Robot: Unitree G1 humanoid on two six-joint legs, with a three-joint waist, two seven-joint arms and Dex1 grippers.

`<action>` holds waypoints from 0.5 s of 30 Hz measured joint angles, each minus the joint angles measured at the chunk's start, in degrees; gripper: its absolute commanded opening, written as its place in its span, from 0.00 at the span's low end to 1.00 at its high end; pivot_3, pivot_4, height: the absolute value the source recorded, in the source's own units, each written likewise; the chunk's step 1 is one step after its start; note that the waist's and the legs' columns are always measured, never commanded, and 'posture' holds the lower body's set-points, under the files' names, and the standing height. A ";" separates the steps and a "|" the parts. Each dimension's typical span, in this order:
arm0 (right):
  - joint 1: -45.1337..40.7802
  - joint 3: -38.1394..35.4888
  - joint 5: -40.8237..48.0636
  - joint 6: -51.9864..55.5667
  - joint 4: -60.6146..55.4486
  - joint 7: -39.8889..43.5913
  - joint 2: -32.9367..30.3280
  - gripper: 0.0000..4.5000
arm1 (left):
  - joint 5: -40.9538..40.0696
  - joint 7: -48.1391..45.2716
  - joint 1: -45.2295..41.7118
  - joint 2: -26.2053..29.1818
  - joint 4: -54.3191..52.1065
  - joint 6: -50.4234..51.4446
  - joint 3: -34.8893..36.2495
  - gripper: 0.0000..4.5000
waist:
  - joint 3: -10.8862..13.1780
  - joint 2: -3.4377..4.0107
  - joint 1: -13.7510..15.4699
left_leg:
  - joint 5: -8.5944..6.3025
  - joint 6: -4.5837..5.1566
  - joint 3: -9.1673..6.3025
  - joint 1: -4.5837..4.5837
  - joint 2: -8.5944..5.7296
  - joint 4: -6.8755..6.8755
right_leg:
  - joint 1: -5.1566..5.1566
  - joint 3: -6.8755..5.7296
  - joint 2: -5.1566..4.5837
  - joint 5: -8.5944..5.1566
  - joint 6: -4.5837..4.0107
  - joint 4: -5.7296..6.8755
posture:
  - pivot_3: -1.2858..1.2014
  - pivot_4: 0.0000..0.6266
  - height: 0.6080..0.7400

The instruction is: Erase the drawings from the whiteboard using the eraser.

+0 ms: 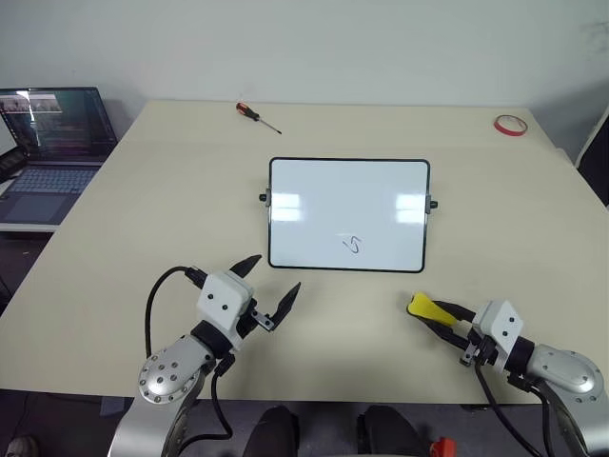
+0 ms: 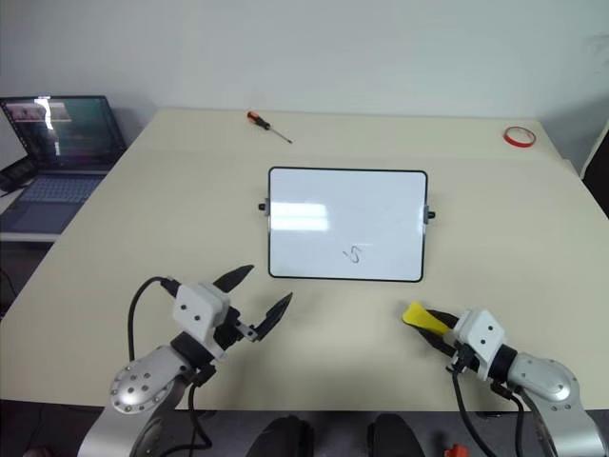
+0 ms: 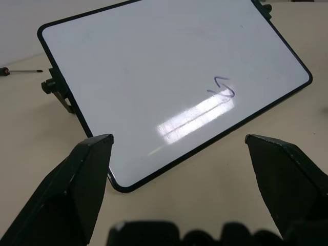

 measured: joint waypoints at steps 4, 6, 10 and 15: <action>-5.73 0.81 -1.05 -0.52 1.59 -0.72 0.65 0.26 | 0.00 0.00 -0.53 -0.01 0.07 -0.01 0.18 1.00 | 0.00 0.00 -0.11 | 0.00 0.00 0.02 0.04 -0.01 0.02 | 0.03 0.02 0.01 0.00 0.00 0.01 | 0.52 0.24 1.00; -10.10 1.91 -2.40 -0.64 2.22 -2.14 1.77 0.26 | 0.01 0.01 -1.10 -0.06 0.12 -0.02 0.11 1.00 | 0.00 0.00 -0.13 | 0.00 -0.01 0.02 0.03 -0.01 0.02 | 0.02 0.01 0.02 0.00 0.00 0.02 | 0.52 0.24 1.00; -20.96 6.10 -6.33 -0.98 6.97 -5.57 6.58 0.26 | 0.08 0.28 -0.82 -0.15 0.27 -0.02 0.01 1.00 | 0.02 0.00 -0.20 | 0.01 -0.02 0.01 0.00 0.01 0.01 | -0.04 0.01 0.03 0.00 0.00 0.01 | 0.52 0.24 1.00; -32.76 12.23 -12.93 -3.12 17.25 -8.62 11.22 0.26 | 0.13 0.82 -0.96 -0.08 0.34 0.09 0.03 1.00 | 0.02 0.00 -0.03 | 0.05 -0.09 -0.01 -0.08 0.01 0.02 | -0.11 -0.03 0.01 0.00 0.00 -0.02 | 0.52 0.24 1.00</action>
